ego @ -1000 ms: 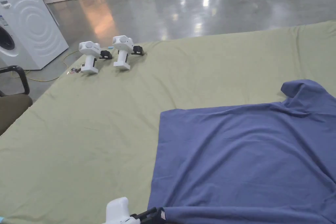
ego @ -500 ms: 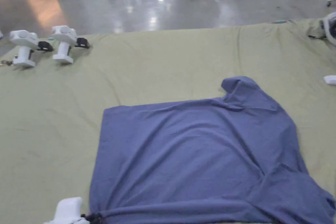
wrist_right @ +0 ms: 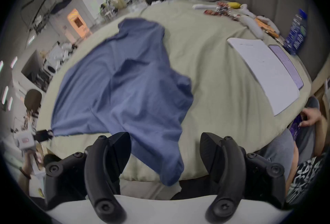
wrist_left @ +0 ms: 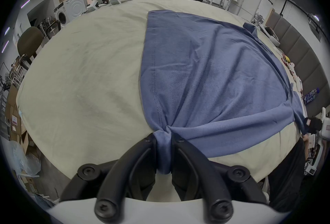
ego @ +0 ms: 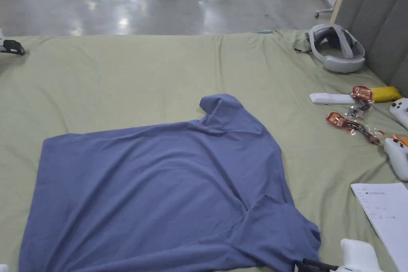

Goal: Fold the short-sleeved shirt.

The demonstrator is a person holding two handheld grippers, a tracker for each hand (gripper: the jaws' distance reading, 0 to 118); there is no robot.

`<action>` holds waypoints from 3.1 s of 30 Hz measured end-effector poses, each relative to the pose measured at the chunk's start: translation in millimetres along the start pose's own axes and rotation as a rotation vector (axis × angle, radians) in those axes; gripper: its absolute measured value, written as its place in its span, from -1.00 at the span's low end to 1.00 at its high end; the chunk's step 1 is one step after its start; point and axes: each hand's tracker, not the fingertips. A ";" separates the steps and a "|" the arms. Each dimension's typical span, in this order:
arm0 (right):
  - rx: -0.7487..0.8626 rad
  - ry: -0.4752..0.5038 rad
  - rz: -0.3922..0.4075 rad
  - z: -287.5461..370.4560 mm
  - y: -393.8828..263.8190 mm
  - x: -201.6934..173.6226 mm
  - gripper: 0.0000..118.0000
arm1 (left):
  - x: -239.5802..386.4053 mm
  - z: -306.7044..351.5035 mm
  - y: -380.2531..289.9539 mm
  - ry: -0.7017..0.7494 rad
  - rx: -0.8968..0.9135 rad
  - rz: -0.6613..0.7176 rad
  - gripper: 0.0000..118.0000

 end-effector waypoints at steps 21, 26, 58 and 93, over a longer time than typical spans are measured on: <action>0.255 0.105 0.034 24.3 97.4 -27.1 -0.83 | -33.2 34.5 58.3 -0.141 0.203 0.119 -0.73; 0.271 0.124 0.016 -17.1 169.6 -42.3 -0.83 | -34.6 6.0 126.6 -0.157 0.231 0.143 -0.73; 0.929 0.289 0.227 151.1 87.6 -108.2 0.29 | 21.3 230.5 79.2 -0.068 1.038 -0.107 0.67; 0.607 0.109 0.210 135.9 22.0 -111.2 -0.97 | -33.4 17.1 88.1 -0.228 0.355 0.280 0.29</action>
